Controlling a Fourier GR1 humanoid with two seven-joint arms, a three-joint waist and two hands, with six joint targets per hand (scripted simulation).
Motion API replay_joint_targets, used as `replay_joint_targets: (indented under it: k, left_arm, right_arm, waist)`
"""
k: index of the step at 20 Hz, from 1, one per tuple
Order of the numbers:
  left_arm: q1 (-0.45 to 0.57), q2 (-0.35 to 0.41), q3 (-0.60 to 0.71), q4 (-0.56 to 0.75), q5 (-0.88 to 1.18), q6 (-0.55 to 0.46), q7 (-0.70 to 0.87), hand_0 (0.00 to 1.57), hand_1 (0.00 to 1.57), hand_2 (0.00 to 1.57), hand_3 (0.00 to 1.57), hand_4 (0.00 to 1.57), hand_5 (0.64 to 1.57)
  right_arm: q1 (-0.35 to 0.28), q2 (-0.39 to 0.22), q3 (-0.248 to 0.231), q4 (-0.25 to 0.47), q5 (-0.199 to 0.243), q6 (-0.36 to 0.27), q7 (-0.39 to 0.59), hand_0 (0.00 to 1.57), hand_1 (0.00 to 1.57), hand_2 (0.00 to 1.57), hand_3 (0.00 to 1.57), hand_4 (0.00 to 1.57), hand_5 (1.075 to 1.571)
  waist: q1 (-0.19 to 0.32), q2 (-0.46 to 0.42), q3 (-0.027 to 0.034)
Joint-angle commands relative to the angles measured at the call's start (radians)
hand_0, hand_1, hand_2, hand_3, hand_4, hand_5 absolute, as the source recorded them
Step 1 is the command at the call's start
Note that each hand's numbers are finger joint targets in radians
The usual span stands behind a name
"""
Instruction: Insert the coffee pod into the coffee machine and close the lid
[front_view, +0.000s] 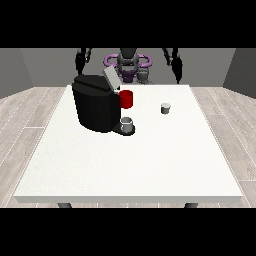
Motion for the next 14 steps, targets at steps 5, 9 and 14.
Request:
replay_joint_targets:
  k: [5, 9, 14]
  left_arm:
    - [-0.021, -0.003, -0.004, -0.028, 0.057, -0.093, -0.118, 0.00, 0.00, 0.00, 0.00, 0.28, 1.571]
    - [0.048, 0.011, -0.020, -0.019, 0.030, -0.123, -0.199, 0.00, 0.00, 0.00, 0.00, 0.24, 1.571]
    - [-0.054, 0.108, 0.012, 0.018, -0.066, -0.115, -0.165, 0.00, 0.00, 0.00, 0.00, 0.00, 1.571]
  right_arm:
    - [0.025, 0.025, 0.006, 0.067, 0.006, -0.001, 0.003, 0.00, 0.00, 0.00, 0.00, 0.13, 1.571]
    - [0.044, 0.091, -0.059, 0.040, -0.001, -0.115, -0.095, 0.00, 0.00, 0.00, 0.00, 0.09, 1.571]
    - [0.016, 0.082, -0.038, 0.022, -0.007, -0.089, -0.061, 0.00, 0.00, 0.00, 0.00, 0.27, 1.571]
  waist:
    - [-0.004, -0.006, 0.0357]
    - [-0.022, -0.042, 0.0358]
    - [-0.058, -0.020, 0.0358]
